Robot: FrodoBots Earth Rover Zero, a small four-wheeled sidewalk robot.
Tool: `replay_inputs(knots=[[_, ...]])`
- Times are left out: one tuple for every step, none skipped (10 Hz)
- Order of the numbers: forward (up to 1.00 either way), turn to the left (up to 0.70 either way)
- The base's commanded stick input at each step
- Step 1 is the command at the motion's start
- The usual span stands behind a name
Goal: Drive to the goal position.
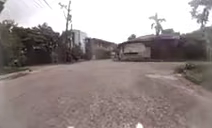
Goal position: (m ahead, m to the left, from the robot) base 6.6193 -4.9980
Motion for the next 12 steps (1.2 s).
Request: replay_inputs(knots=[[1.00, -0.19], [1.00, -0.35], [1.00, -0.40], [1.00, -0.40], [1.00, -0.40], [1.00, -0.40], [1.00, -0.21], [1.00, 0.00], [1.00, 0.00], [1.00, 0.00], [1.00, 0.00], [1.00, 0.00]])
